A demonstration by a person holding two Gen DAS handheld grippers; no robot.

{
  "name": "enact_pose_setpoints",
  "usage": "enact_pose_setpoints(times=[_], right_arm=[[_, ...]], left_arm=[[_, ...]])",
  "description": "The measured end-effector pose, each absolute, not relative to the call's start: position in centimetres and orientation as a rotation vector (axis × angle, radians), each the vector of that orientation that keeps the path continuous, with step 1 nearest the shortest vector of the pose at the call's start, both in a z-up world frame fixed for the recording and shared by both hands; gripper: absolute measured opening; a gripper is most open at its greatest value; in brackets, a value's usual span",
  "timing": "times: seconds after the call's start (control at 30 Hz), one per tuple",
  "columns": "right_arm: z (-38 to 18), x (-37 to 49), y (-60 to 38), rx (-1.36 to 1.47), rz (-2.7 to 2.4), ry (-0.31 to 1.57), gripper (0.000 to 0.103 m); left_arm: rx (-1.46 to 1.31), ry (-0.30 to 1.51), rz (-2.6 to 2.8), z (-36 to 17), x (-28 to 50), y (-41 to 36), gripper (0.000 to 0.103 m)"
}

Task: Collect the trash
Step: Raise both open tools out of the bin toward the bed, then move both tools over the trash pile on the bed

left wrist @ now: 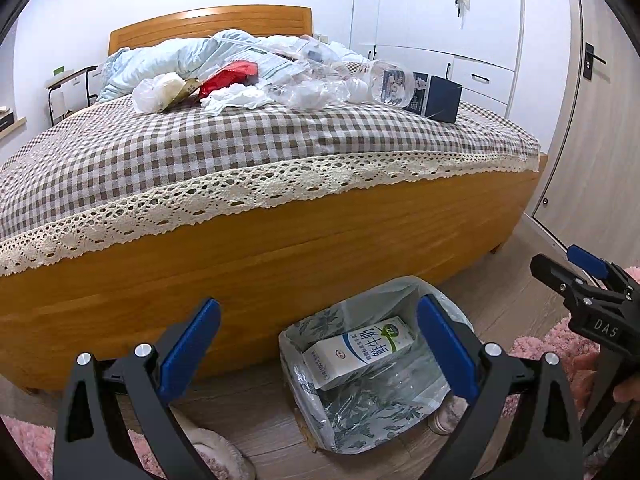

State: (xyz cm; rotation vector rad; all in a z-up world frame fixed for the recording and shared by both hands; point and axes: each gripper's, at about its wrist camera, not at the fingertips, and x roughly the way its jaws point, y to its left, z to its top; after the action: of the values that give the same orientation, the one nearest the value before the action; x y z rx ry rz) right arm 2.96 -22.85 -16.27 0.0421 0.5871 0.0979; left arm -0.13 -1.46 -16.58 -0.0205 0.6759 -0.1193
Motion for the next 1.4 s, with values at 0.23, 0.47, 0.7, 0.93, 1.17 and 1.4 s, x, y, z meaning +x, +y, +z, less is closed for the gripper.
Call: enact_pose_setpoints(times=[0.23,0.47,0.7,0.93,1.17,1.4], right_arm=[[-16.2,3.1,-23.1,0.04,0.086,0.575,0.095],[-15.4,3.4,-23.3,0.019,0.081,0.522,0.095],[-13.9,4.9,-23.7,-0.011,0.068,0.455,0.095],[-11.5,6.4,-24.4,-0.039,0.024,0.335,0.095],[-9.4,8.1,-25.1,-0.039,0.015,0.268,0.095],[-5.4,9.8,-25.6,-0.059,0.029,0.176,0.095]], left_arm=[[-0.016,0.673,-0.141,-16.4,-0.1,-1.8,0.095],[-0.024,0.628,-0.165,-14.6,-0.3,-2.3,0.095],[-0.049,0.555,-0.152,-12.1,0.5,-2.0,0.095],[-0.06,0.484,-0.154,-9.9,1.6,-1.9,0.095],[-0.065,0.408,-0.19,-7.5,3.2,-2.4,0.095],[-0.052,0.364,-0.227,-5.6,5.3,-3.8,0.095]])
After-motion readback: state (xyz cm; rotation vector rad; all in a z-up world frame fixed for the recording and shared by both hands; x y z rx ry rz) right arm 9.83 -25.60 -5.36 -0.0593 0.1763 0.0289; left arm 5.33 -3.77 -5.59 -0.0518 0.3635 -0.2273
